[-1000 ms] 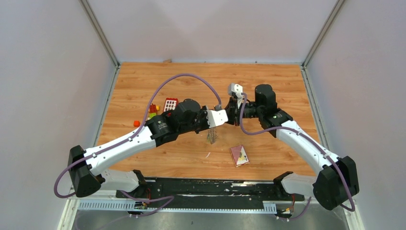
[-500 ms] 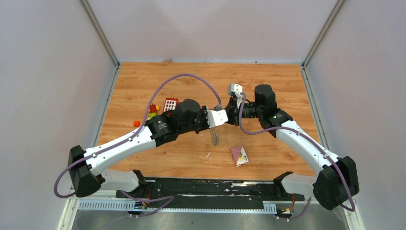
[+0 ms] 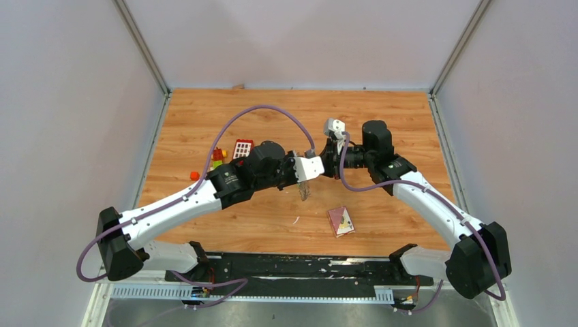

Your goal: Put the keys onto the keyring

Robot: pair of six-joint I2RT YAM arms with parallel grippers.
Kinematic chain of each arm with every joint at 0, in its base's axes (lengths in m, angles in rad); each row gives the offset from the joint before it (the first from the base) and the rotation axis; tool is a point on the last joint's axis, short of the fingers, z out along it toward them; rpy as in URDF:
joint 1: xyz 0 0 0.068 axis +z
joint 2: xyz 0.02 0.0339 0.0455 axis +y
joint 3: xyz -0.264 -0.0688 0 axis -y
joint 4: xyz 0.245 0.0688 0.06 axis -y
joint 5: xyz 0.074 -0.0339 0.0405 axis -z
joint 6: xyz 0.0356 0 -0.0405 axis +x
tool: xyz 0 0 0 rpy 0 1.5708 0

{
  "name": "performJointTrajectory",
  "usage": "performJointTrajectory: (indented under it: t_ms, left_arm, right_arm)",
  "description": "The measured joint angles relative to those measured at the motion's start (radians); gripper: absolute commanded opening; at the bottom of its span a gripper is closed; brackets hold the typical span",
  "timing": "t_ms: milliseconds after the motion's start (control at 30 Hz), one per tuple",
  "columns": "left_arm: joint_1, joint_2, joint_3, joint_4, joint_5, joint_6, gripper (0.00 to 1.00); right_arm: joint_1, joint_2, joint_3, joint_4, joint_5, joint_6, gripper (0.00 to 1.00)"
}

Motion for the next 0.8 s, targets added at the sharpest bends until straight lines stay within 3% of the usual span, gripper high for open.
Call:
performJointTrajectory:
  t_ms: [800]
  left_arm:
    - [0.001, -0.023, -0.033, 0.018, 0.021, 0.037, 0.00]
  right_arm:
    - [-0.011, 0.015, 0.000, 0.000, -0.009, 0.036, 0.00]
